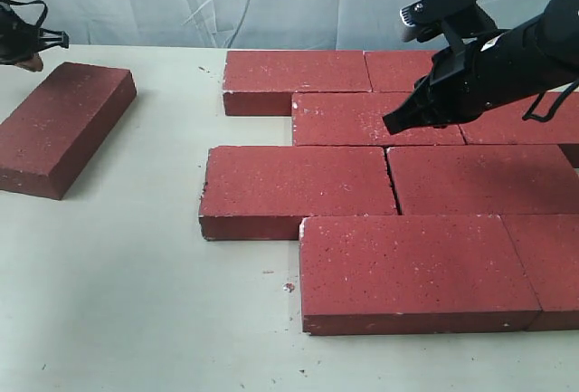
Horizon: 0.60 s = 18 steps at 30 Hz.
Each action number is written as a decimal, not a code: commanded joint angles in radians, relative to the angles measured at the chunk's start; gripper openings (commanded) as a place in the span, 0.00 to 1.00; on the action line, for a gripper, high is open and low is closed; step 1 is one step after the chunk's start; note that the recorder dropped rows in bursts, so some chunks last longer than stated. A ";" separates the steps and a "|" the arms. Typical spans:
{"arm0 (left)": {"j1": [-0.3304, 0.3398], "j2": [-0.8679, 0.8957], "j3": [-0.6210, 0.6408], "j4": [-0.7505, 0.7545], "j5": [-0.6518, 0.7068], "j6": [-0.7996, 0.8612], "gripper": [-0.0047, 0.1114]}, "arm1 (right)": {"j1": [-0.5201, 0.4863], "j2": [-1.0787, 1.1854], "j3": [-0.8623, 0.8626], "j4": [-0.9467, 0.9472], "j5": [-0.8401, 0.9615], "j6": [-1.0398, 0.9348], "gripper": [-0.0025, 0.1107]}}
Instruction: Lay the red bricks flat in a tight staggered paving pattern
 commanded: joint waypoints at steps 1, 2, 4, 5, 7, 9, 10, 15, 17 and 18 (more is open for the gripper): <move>-0.009 0.024 -0.005 -0.079 -0.001 0.045 0.04 | 0.000 0.001 -0.001 0.001 -0.014 -0.005 0.02; -0.013 0.024 -0.005 -0.097 0.001 0.064 0.04 | 0.000 0.001 -0.001 0.001 -0.017 -0.005 0.02; -0.026 0.021 -0.005 -0.150 0.018 0.144 0.04 | 0.000 0.001 -0.001 -0.001 -0.026 -0.005 0.02; -0.033 0.017 -0.005 -0.189 0.028 0.204 0.04 | 0.000 0.001 -0.001 -0.001 -0.028 -0.005 0.02; -0.046 0.016 -0.005 -0.238 0.049 0.304 0.04 | 0.000 0.001 -0.001 -0.001 -0.028 -0.005 0.02; -0.062 0.016 -0.005 -0.279 0.062 0.376 0.04 | 0.000 0.001 -0.001 -0.001 -0.028 -0.005 0.02; -0.073 0.016 -0.005 -0.305 0.076 0.434 0.04 | 0.000 0.001 -0.001 -0.001 -0.028 -0.005 0.02; -0.098 -0.001 -0.005 -0.419 0.163 0.617 0.04 | 0.000 0.001 -0.001 -0.003 -0.029 -0.005 0.02; -0.106 -0.012 -0.005 -0.420 0.191 0.629 0.04 | 0.000 0.001 -0.001 -0.003 -0.029 -0.005 0.02; -0.109 -0.020 -0.005 -0.420 0.202 0.630 0.04 | 0.000 0.001 -0.001 -0.003 -0.029 -0.005 0.02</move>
